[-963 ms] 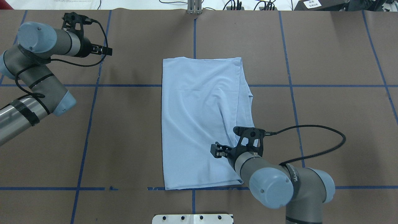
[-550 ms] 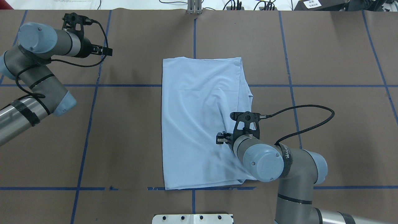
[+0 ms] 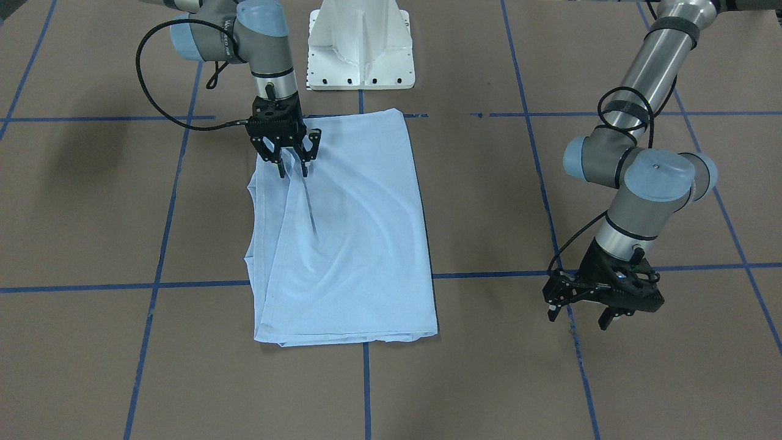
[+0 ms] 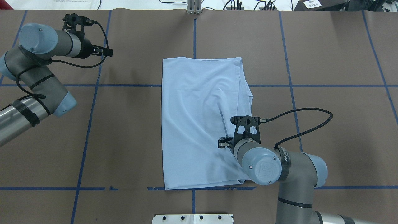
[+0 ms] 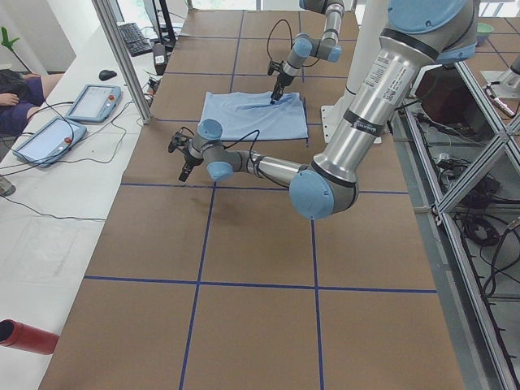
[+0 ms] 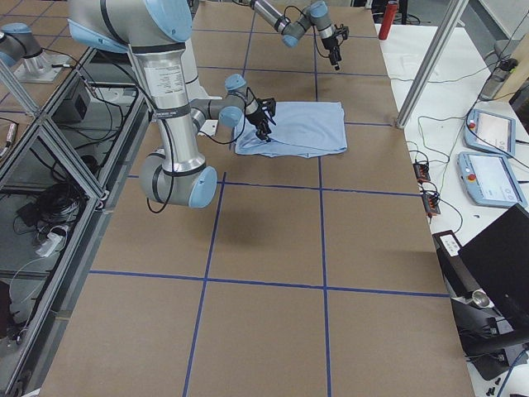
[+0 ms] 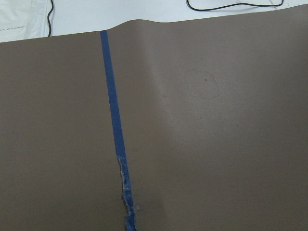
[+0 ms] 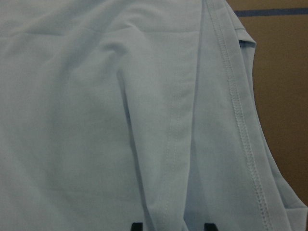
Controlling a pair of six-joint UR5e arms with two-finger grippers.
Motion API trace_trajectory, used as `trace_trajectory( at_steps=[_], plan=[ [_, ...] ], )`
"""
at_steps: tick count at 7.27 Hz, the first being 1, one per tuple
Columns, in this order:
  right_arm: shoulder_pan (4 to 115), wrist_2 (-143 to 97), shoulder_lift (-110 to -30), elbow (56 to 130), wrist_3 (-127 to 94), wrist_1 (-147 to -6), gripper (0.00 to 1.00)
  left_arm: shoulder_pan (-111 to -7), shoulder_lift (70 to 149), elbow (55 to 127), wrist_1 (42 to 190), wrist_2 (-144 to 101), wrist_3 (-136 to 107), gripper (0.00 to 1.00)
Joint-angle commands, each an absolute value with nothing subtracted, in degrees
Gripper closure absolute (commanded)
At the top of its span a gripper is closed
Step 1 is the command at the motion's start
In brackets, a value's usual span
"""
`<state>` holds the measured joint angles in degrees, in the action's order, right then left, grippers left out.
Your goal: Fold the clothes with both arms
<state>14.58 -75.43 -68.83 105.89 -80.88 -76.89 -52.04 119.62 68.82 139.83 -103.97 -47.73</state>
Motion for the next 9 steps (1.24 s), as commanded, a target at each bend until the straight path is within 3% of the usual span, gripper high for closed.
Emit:
trace_trajectory(
  at_steps=[1,6,9],
  plan=[
    [14.9,-75.5,-68.5,107.7,-80.9,-77.1,1.00,-52.0,119.6,68.8,139.8,-104.0,-47.7,0.00],
    [15.7,-75.4,-69.3,107.4,-80.9,-77.1,1.00,-51.6,119.5,68.8,140.8,-104.0,-47.8,0.00],
    [17.3,-75.7,-75.6,109.3,-80.0,-76.6,1.00,-51.6,119.5,68.8,140.9,-104.0,-48.0,0.00]
  ],
)
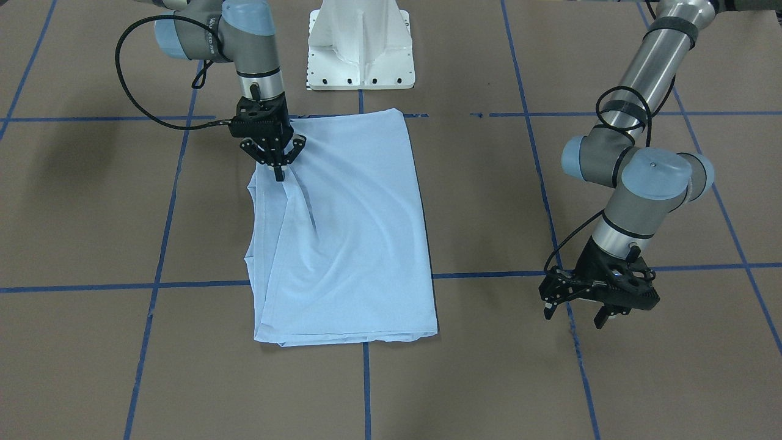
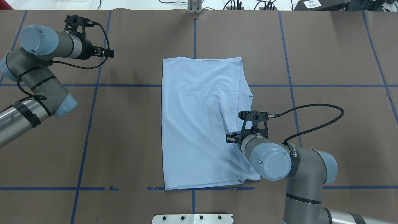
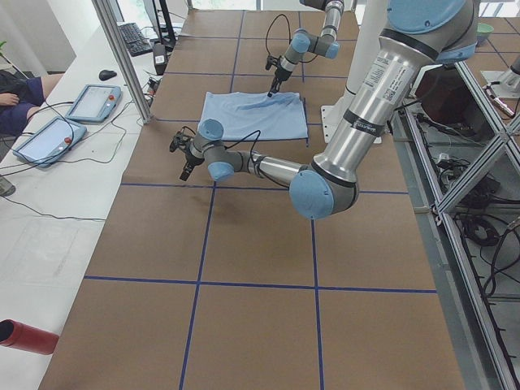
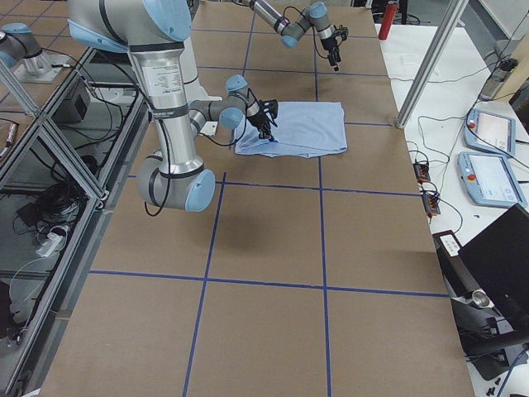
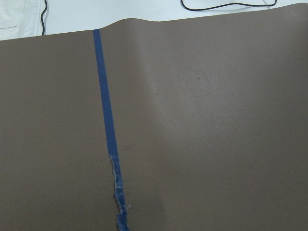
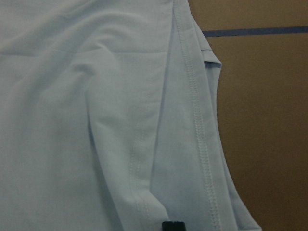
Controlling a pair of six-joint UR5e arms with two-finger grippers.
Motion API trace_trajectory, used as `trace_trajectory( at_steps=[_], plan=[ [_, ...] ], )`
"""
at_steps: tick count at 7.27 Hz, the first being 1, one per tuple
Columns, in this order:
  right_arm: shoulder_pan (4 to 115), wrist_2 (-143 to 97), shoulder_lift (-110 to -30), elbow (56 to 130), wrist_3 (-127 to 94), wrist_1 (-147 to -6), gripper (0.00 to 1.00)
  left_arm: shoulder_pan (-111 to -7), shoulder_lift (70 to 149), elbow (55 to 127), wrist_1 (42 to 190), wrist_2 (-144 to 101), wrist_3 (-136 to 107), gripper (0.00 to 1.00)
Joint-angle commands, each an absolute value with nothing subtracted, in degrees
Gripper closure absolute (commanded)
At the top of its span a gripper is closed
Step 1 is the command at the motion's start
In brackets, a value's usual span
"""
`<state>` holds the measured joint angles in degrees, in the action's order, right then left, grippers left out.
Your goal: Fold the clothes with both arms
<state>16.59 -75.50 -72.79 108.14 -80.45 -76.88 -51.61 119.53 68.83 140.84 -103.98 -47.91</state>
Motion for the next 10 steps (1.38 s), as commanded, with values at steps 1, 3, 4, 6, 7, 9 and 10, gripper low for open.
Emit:
trace_trajectory(
  at_steps=[1,3,4,6,7,9,10],
  plan=[
    [17.3,-75.6,-77.8,111.6,-80.0,-76.6,1.00,-51.6,119.5,68.8,140.9,-104.0,-48.0,0.00],
    [17.1,-75.4,-79.5,113.1,-80.3,-76.6,0.87,-51.6,119.4,68.8,141.0,-104.0,-48.0,0.00],
    [16.8,-75.0,-78.8,112.7,-80.4,-76.6,0.01,-51.6,118.9,68.9,141.0,-104.0,-47.9,0.00],
    [19.1,-75.6,-77.0,112.5,-80.2,-76.1,0.00,-51.6,118.9,69.4,141.9,-104.0,-48.5,0.00],
    [20.5,-77.6,-77.2,112.5,-80.7,-70.5,0.00,-51.6,118.8,71.6,141.4,-105.5,-51.2,0.00],
    [22.0,-83.4,-81.7,112.6,-82.8,-55.2,0.00,-50.9,116.4,79.3,140.8,-112.0,-61.4,0.00],
    [22.0,-83.4,-84.0,113.2,-86.1,-50.2,0.00,-46.9,113.4,86.0,140.8,-111.7,-68.7,0.00]
  ],
)
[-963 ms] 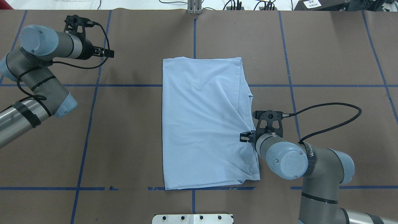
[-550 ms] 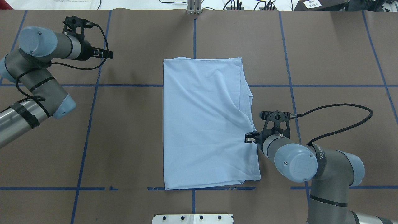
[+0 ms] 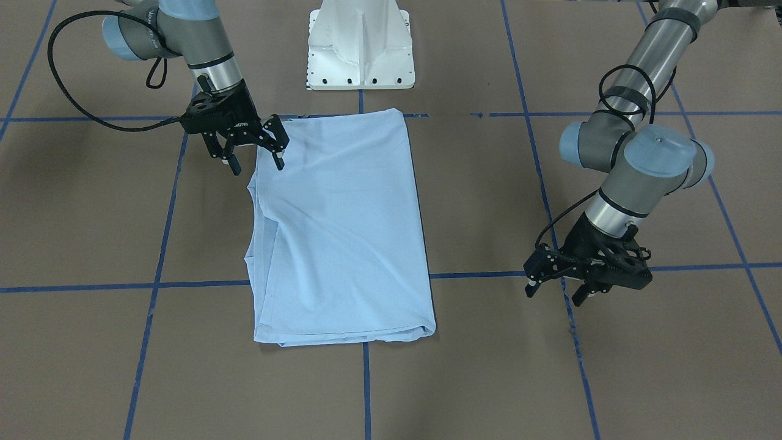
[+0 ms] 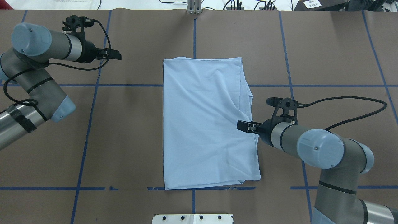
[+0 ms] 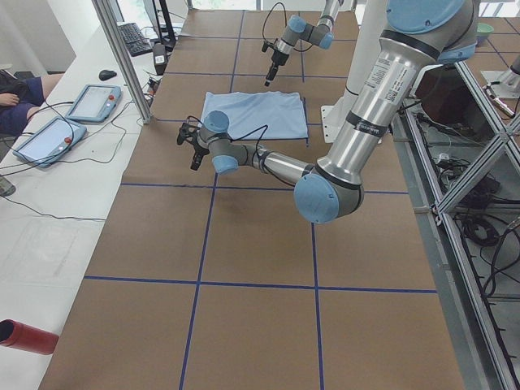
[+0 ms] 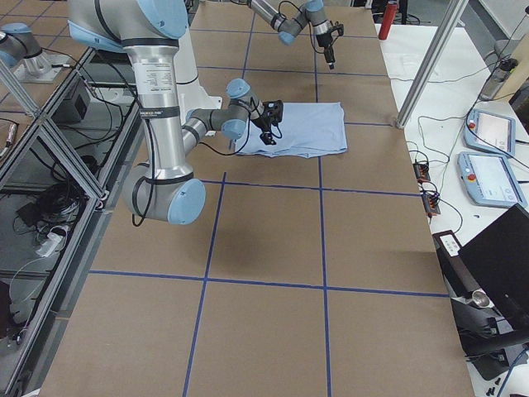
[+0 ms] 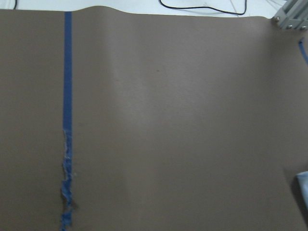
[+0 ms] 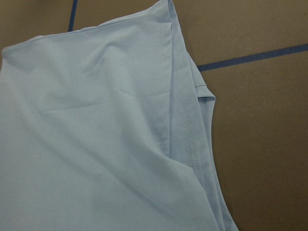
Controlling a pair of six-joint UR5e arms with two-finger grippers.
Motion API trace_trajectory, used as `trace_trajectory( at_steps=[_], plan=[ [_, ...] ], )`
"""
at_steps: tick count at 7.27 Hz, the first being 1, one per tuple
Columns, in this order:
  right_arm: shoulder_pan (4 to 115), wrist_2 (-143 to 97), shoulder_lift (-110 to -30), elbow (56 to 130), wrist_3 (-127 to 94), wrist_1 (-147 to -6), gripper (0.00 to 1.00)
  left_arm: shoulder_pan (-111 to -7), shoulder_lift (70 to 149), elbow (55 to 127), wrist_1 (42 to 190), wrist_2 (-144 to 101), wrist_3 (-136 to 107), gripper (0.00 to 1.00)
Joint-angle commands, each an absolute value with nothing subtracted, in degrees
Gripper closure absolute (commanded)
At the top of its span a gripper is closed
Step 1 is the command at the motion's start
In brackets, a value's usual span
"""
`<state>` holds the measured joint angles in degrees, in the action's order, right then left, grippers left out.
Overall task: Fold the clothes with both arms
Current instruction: 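Lower the left gripper to a near corner while the right gripper shifts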
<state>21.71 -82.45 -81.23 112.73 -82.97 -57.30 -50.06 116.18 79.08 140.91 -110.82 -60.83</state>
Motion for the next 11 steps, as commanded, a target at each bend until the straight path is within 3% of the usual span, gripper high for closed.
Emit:
trace_trajectory(
  at_steps=[1,3,4,5,7,11],
  plan=[
    [22.0,-83.2,-85.7,115.0,-88.8,-49.6,0.00,-43.5,109.8,94.5,140.8,-111.5,-75.8,0.00],
    [22.0,-83.0,-86.0,115.5,-91.1,-50.4,0.00,-33.5,100.9,109.6,140.3,-104.1,-83.0,0.00],
    [22.0,-82.8,-86.0,115.4,-91.1,-50.5,0.00,-27.8,99.2,111.9,140.2,-97.5,-85.4,0.00],
    [22.0,-82.7,-86.0,115.2,-91.4,-50.5,0.00,-23.7,99.1,111.9,139.8,-93.6,-92.3,0.00],
    [22.0,-82.6,-86.0,115.1,-91.8,-50.6,0.00,-17.5,99.6,112.0,136.3,-87.2,-104.5,0.25],
    [21.9,-82.5,-85.9,114.9,-91.8,-50.5,0.00,-7.8,107.7,110.5,121.4,-82.9,-109.2,0.27]
  ],
)
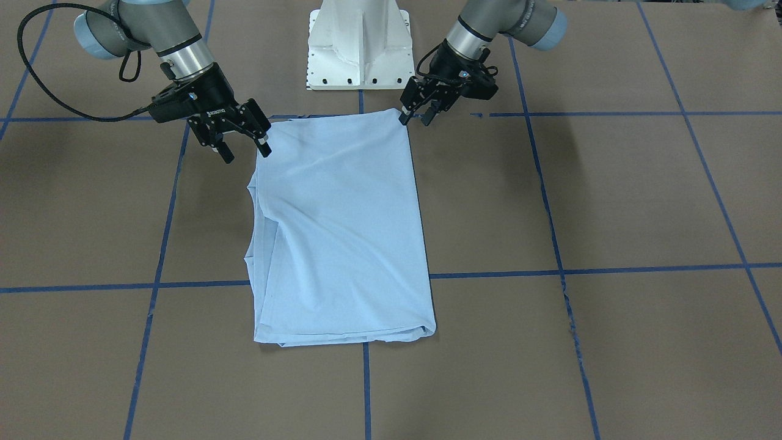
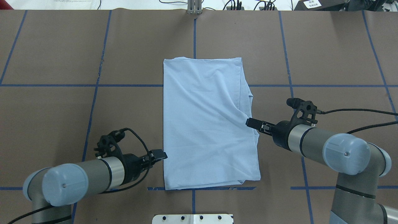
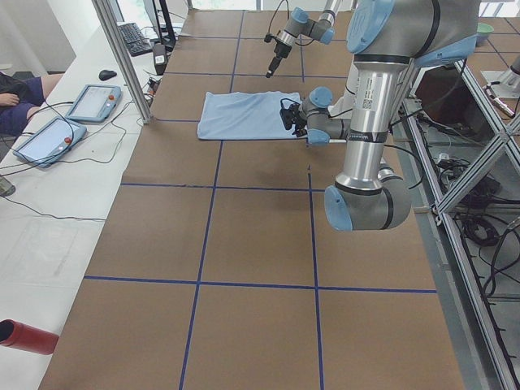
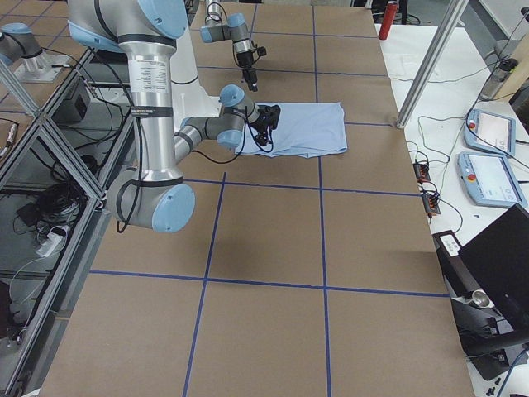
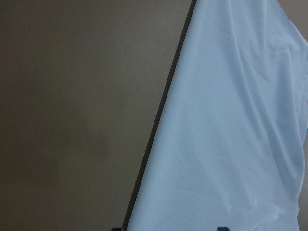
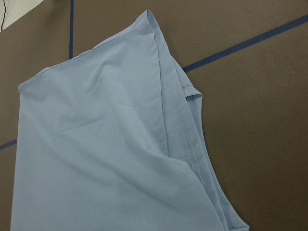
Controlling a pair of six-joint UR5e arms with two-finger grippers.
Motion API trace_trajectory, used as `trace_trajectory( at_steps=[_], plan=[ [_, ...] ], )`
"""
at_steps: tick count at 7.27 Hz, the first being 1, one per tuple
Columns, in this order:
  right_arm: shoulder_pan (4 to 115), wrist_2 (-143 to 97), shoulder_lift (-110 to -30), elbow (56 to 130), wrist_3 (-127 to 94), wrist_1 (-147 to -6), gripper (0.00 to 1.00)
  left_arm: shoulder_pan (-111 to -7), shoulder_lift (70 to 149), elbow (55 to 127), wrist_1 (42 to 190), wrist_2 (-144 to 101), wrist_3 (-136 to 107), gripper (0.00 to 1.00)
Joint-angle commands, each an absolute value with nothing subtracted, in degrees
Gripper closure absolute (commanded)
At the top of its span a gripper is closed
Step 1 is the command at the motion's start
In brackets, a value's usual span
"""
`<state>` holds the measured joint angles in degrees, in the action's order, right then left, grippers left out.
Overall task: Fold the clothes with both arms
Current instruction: 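Lower the left gripper to a near corner while the right gripper shifts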
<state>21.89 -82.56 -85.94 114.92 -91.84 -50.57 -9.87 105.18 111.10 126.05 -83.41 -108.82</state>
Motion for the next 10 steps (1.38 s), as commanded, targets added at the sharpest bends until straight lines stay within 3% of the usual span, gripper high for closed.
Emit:
trace_trajectory(
  at_steps=[1,10],
  plan=[
    [21.9,-82.5,-85.9,114.9,-91.8,-50.5,0.00,-7.6,107.4,110.3,121.2,-82.9,-108.9,0.28],
    [21.9,-82.5,-86.0,114.4,-92.3,-50.5,0.00,-5.6,108.8,106.5,121.1,-83.1,-108.4,0.28]
  ],
)
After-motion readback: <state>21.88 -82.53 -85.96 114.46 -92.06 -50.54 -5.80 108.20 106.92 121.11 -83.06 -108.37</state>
